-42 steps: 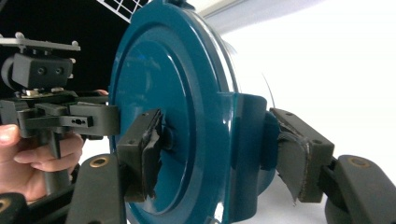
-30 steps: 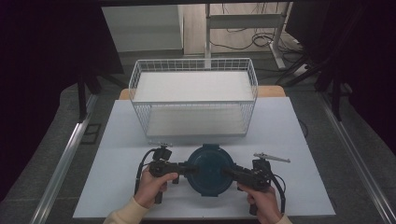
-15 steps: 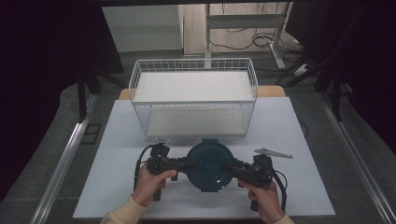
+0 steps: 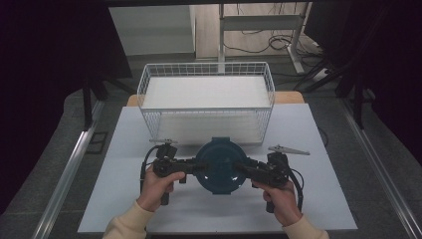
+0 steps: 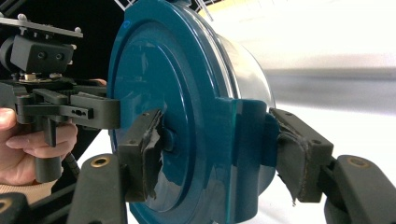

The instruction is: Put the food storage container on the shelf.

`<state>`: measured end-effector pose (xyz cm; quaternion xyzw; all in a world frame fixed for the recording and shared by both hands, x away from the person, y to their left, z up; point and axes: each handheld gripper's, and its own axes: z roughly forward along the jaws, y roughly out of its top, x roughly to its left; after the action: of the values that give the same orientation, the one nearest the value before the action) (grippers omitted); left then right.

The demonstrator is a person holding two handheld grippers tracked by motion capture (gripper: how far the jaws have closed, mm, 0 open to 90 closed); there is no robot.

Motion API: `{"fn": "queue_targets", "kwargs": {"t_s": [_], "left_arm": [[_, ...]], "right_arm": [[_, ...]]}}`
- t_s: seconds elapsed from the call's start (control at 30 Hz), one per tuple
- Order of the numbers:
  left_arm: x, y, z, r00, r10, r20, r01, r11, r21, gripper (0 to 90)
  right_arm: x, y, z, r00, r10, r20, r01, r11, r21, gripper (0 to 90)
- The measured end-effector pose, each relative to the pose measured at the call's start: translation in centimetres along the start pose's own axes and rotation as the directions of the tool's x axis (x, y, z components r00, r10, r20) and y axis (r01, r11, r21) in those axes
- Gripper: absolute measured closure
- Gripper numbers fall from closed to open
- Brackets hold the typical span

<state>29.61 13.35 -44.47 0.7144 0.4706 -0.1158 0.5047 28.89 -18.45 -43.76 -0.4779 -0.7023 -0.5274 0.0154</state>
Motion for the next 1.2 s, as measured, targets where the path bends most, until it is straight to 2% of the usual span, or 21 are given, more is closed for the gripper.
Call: {"fn": "queue_targets", "kwargs": {"t_s": [0.17,0.3,0.57,0.73,0.87,1.0,1.2], "left_arm": [[-0.4,0.8,-0.4,1.0000,0.003,0.005,-0.003,0.9999,-0.014,40.1],[-0.6,1.5,-0.8,0.9999,0.015,0.002,-0.015,0.9996,-0.024,40.1],[-1.1,3.1,-1.9,0.9995,0.030,-0.006,-0.030,0.9985,-0.046,40.1],[-1.7,4.2,-2.8,0.9989,0.046,-0.005,-0.046,0.9960,-0.077,40.1],[-2.1,4.8,-3.3,0.9981,0.061,-0.012,-0.062,0.9941,-0.088,40.1],[-2.4,5.6,-3.9,0.9972,0.073,-0.014,-0.074,0.9924,-0.099,40.1],[-2.8,6.5,-4.8,0.9962,0.083,-0.025,-0.085,0.9897,-0.115,40.1]], "right_arm": [[0.5,0.9,-0.3,0.9999,-0.012,0.006,0.012,1.000,-0.012,37.3],[0.9,1.8,-0.4,0.9992,-0.040,0.005,0.040,0.999,-0.023,37.3],[1.5,3.6,-0.2,0.9985,-0.055,-0.003,0.055,0.998,-0.030,37.3],[2.4,5.1,-0.4,0.9962,-0.087,-0.001,0.087,0.995,-0.044,37.3],[2.9,6.1,-0.6,0.9951,-0.099,-0.008,0.098,0.994,-0.048,37.4],[3.5,7.5,-0.7,0.9915,-0.130,-0.013,0.129,0.991,-0.046,37.4],[4.0,8.5,-0.6,0.9897,-0.142,-0.018,0.141,0.989,-0.050,37.5]]}}
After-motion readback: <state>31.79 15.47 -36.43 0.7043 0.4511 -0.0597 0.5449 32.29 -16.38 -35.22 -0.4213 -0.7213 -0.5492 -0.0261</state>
